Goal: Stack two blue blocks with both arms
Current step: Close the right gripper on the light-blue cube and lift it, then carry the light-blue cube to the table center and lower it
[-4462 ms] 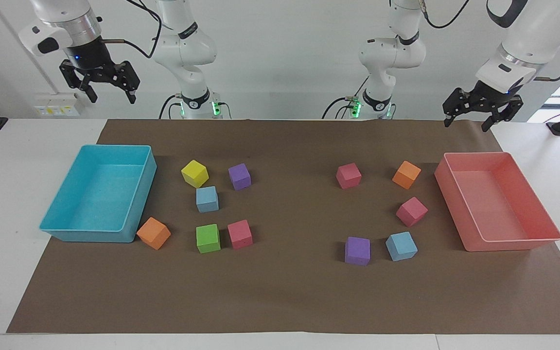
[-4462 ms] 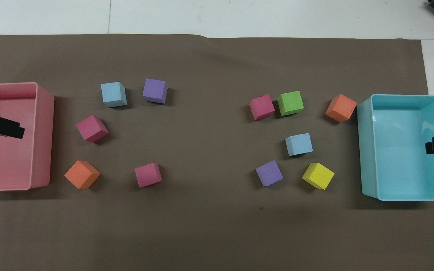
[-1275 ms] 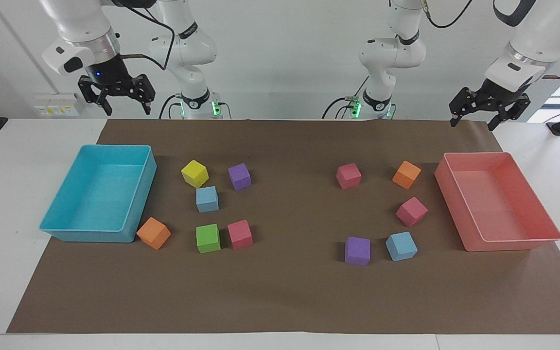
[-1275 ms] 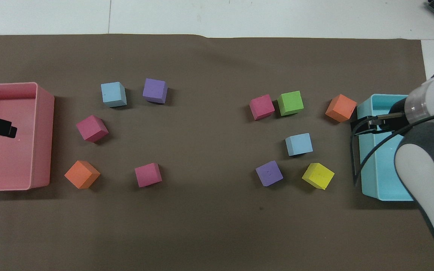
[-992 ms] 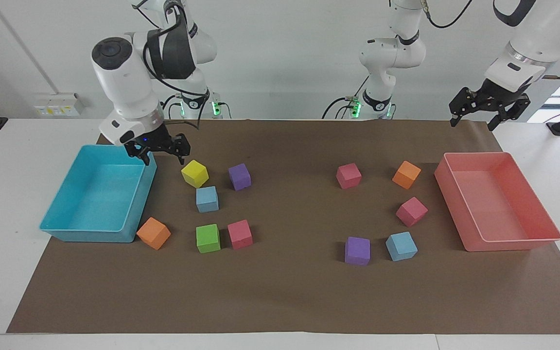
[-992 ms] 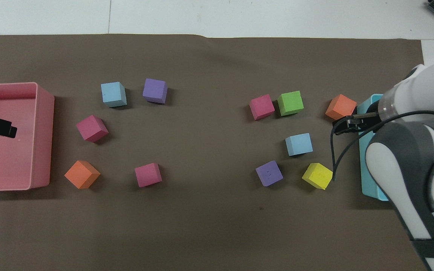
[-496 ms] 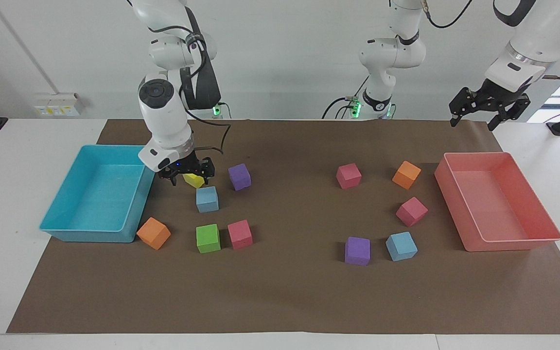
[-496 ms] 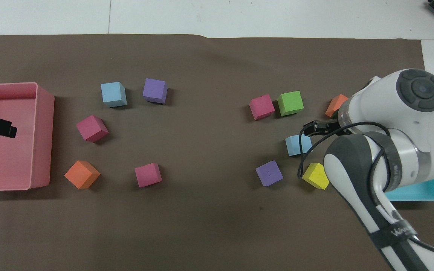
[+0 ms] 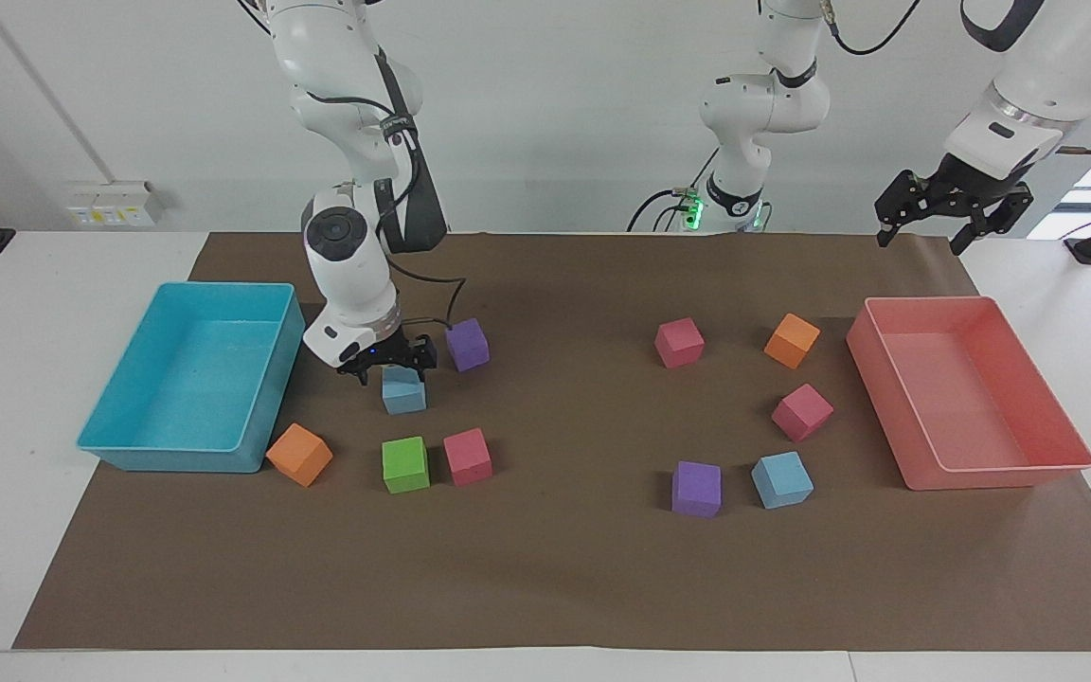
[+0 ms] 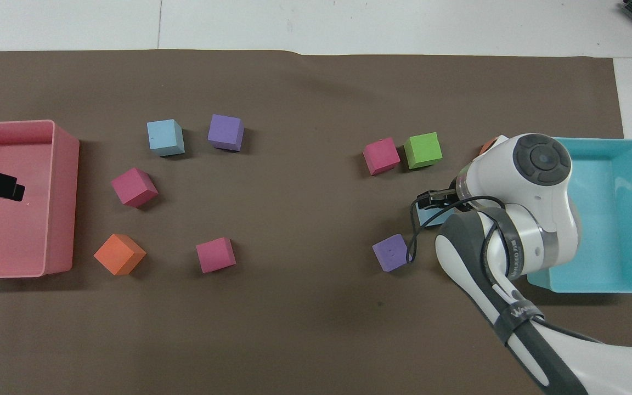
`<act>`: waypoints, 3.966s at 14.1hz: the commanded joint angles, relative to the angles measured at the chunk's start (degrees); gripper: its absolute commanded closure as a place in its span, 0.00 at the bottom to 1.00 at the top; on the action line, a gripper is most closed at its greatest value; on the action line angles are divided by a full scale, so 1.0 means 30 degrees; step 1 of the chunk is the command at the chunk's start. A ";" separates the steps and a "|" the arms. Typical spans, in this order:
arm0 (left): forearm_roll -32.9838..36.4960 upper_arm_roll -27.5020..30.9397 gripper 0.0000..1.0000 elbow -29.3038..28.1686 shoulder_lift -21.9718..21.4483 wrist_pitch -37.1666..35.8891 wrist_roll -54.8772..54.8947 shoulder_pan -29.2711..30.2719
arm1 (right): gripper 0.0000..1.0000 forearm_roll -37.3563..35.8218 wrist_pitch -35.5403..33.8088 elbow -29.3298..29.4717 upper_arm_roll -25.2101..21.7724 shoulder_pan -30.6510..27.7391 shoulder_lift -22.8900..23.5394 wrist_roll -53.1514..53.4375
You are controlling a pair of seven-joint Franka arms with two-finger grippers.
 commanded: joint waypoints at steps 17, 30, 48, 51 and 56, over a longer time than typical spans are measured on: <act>0.0148 -0.0187 0.00 0.0353 0.0112 -0.0437 0.0129 0.0249 | 0.00 0.1545 0.3231 -0.2275 0.0046 -0.0078 0.0493 -0.1361; 0.0148 -0.0187 0.00 0.0353 0.0141 -0.0437 0.0129 0.0249 | 1.00 0.1546 0.0662 -0.0552 0.0104 0.0303 -0.1086 0.1973; 0.0265 -0.0187 0.00 0.0382 0.0258 0.0382 0.0158 0.0249 | 1.00 0.1135 -0.5237 1.1812 0.0105 0.6334 0.5584 1.0821; 0.0295 -0.0216 0.00 0.0471 0.0346 0.0471 0.0158 0.0132 | 1.00 0.1135 -0.4215 1.1935 0.0133 0.7333 0.6645 1.1880; 0.0236 -0.0216 0.00 0.0587 0.0754 0.0471 0.0129 0.0073 | 1.00 0.0842 -0.3216 1.1613 0.0134 0.7713 0.7612 1.0860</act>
